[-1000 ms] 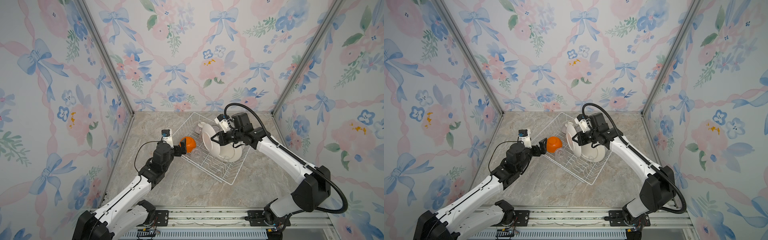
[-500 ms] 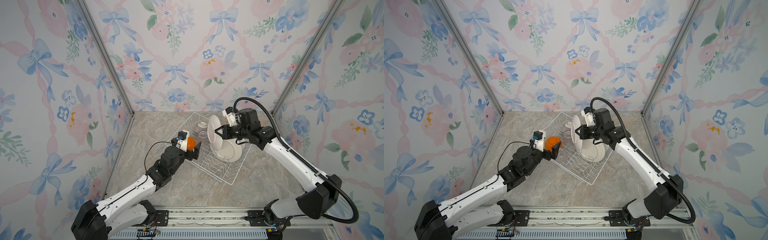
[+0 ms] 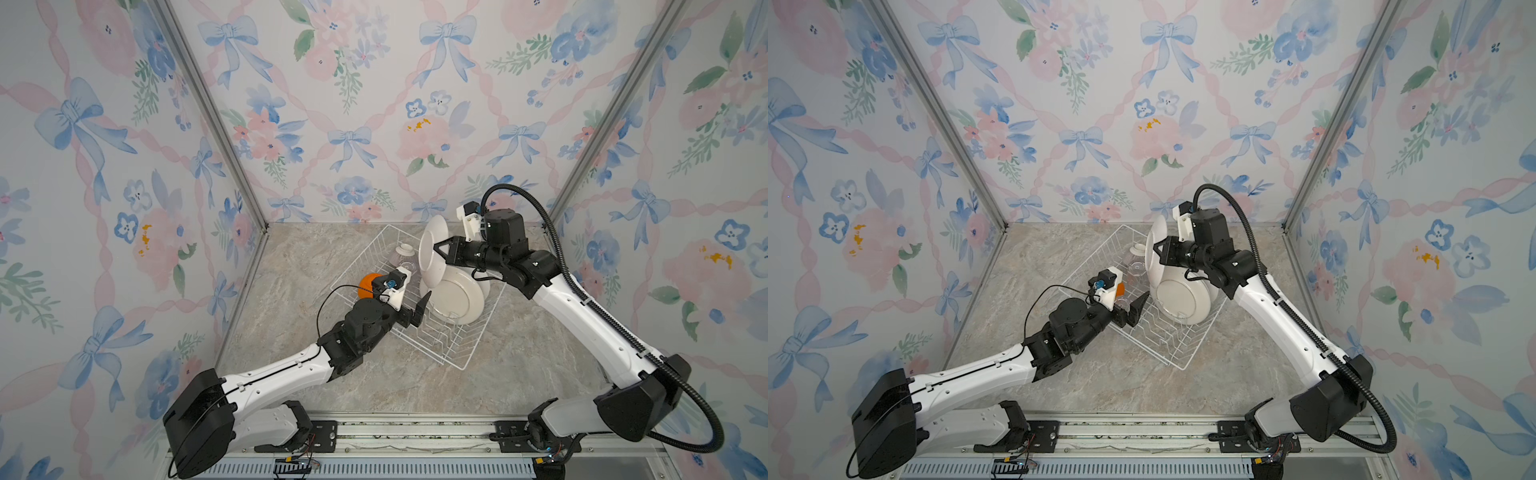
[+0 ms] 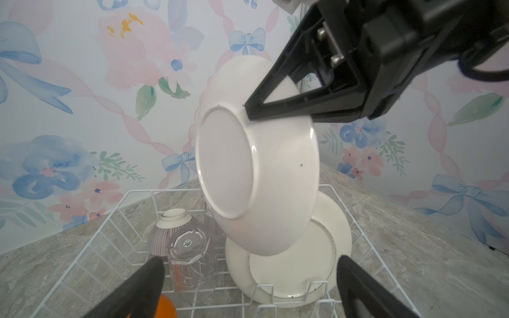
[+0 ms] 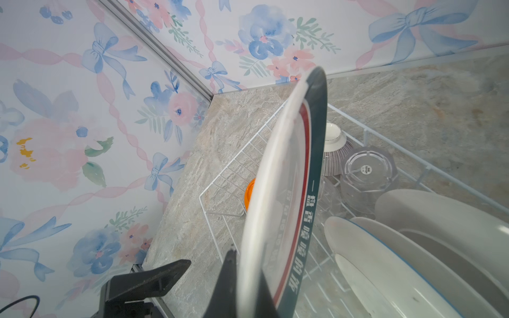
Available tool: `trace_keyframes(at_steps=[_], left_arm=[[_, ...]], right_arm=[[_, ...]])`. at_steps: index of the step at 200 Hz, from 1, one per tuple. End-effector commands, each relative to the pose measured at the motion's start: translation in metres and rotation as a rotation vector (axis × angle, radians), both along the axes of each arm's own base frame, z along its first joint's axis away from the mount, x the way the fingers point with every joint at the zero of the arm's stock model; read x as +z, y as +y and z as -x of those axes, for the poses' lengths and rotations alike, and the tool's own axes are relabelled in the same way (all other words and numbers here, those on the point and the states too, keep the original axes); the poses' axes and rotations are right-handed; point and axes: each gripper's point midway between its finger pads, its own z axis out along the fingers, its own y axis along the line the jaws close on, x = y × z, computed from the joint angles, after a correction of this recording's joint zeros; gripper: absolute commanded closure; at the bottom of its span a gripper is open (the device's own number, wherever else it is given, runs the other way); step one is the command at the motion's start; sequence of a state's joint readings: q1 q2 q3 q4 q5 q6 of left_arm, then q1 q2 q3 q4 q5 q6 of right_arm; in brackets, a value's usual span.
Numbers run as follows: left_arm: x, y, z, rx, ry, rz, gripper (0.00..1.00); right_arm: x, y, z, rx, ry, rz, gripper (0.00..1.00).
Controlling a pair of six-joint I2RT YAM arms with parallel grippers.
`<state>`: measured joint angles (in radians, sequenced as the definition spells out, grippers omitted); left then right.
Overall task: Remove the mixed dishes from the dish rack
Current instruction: 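Reach the left gripper to the raised plate and grasp its rim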
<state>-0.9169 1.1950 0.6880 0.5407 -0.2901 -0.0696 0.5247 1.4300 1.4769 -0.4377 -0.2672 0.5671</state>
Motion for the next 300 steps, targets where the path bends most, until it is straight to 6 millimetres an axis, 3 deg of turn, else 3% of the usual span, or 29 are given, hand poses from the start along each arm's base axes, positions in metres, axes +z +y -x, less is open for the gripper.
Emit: trace_keyframes(at_steps=[1, 26, 28, 33, 88, 158, 225, 273, 300], left_arm=[[0.027, -0.006, -0.007, 0.031, -0.080, 0.061, 0.02], [0.020, -0.013, -0.016, 0.057, -0.092, 0.075, 0.06], [0.032, -0.015, -0.018, 0.061, -0.107, 0.098, 0.07], [0.036, -0.016, -0.020, 0.065, -0.114, 0.110, 0.08], [0.040, -0.037, -0.028, 0.077, -0.152, 0.140, 0.22], [0.040, -0.056, -0.046, 0.142, -0.183, 0.126, 0.39], [0.042, -0.052, -0.066, 0.309, -0.208, 0.106, 0.70], [0.044, -0.041, -0.071, 0.385, -0.220, 0.110, 0.72], [0.048, -0.042, -0.074, 0.408, -0.231, 0.099, 0.88]], right_arm=[[0.050, -0.005, -0.002, -0.064, -0.075, -0.131, 1.00], [0.053, -0.012, -0.002, -0.125, -0.083, -0.136, 1.00], [0.053, -0.012, -0.002, -0.129, -0.082, -0.137, 1.00], [0.053, -0.013, -0.002, -0.142, -0.079, -0.139, 1.00], [0.059, -0.023, 0.000, -0.233, -0.066, -0.198, 1.00], [0.056, -0.018, 0.006, -0.212, -0.035, -0.238, 1.00], [0.045, -0.021, 0.005, -0.248, 0.005, -0.266, 1.00], [0.045, -0.023, 0.004, -0.273, 0.014, -0.301, 1.00], [0.042, -0.020, 0.003, -0.271, 0.027, -0.308, 1.00]])
